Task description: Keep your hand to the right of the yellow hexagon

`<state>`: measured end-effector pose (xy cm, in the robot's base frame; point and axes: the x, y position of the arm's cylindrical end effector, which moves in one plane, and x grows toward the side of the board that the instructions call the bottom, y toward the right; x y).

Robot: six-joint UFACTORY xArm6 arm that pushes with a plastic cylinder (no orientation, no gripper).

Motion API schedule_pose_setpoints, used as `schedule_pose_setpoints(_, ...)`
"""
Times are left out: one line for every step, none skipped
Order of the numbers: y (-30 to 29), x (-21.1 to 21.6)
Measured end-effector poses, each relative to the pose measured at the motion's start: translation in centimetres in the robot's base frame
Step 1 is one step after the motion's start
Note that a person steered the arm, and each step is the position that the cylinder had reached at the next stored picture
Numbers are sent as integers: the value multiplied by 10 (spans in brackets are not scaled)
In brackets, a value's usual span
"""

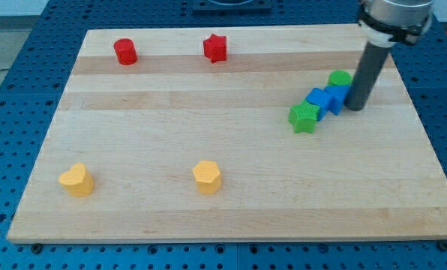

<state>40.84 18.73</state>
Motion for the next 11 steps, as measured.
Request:
schedule_pose_setpoints(22,3)
schedule_pose_setpoints(61,27)
schedule_pose_setpoints(27,95)
schedule_pose_setpoints(-62,133)
schedule_pose_setpoints(-117,140)
schedule_pose_setpoints(-137,140)
schedule_pose_setpoints(-153,140)
schedule_pose_setpoints(-158,140)
schedule_pose_setpoints(-158,140)
schedule_pose_setpoints(-166,140)
schedule_pose_setpoints(-174,140)
